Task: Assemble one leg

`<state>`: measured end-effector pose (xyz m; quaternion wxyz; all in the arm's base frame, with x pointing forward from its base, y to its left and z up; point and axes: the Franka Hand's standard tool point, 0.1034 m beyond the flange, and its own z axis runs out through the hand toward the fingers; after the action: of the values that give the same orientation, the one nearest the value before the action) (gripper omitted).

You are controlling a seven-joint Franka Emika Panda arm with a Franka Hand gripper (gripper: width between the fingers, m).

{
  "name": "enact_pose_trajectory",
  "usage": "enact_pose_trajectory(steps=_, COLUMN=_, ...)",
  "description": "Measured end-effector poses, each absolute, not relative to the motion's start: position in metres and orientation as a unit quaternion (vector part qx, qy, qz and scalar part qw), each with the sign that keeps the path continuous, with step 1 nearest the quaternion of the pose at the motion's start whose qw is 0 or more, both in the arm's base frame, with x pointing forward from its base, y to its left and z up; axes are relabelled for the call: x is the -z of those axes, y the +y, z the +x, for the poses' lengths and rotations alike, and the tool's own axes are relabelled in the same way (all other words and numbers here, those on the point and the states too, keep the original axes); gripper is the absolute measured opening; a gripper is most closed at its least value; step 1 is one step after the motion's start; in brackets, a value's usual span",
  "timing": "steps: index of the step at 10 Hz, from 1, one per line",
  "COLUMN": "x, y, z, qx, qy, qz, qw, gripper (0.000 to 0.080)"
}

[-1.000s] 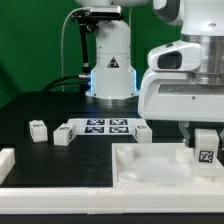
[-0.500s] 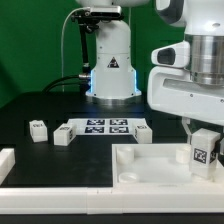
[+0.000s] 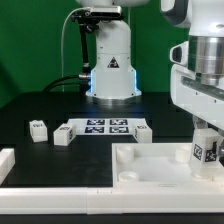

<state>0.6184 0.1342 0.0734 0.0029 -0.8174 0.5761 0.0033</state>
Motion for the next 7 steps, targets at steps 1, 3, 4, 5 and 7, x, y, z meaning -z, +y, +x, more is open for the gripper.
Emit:
enact_pose_trajectory(steps=1, x=-0.0730, y=0.1339, z=0.6191, qx=-0.002, qy=0.551, qz=-0.835, qw=0.005, gripper=0.0402)
enact_pose_trajectory(steps=3, x=-0.0720, y=0.1326, z=0.6197, qx=0.002, qy=0.449, qz=-0.893, qw=0.007, gripper=0.0629)
enact_pose_trajectory(steps=4, x=-0.0721, y=0.1315, z=0.6199, qx=0.002, qy=0.378, qz=-0.926, qw=0.007, gripper=0.0629)
enact_pose_trajectory(steps=5, x=-0.0721, y=0.1294, z=0.6203, qx=0.003, qy=0.311, qz=-0.950, qw=0.006, gripper=0.0645)
enact_pose_trajectory(steps=7, x=-0.0715, y=0.1286, z=0.6199, qx=0.003, qy=0.219, qz=-0.976, qw=0.005, gripper=0.0649)
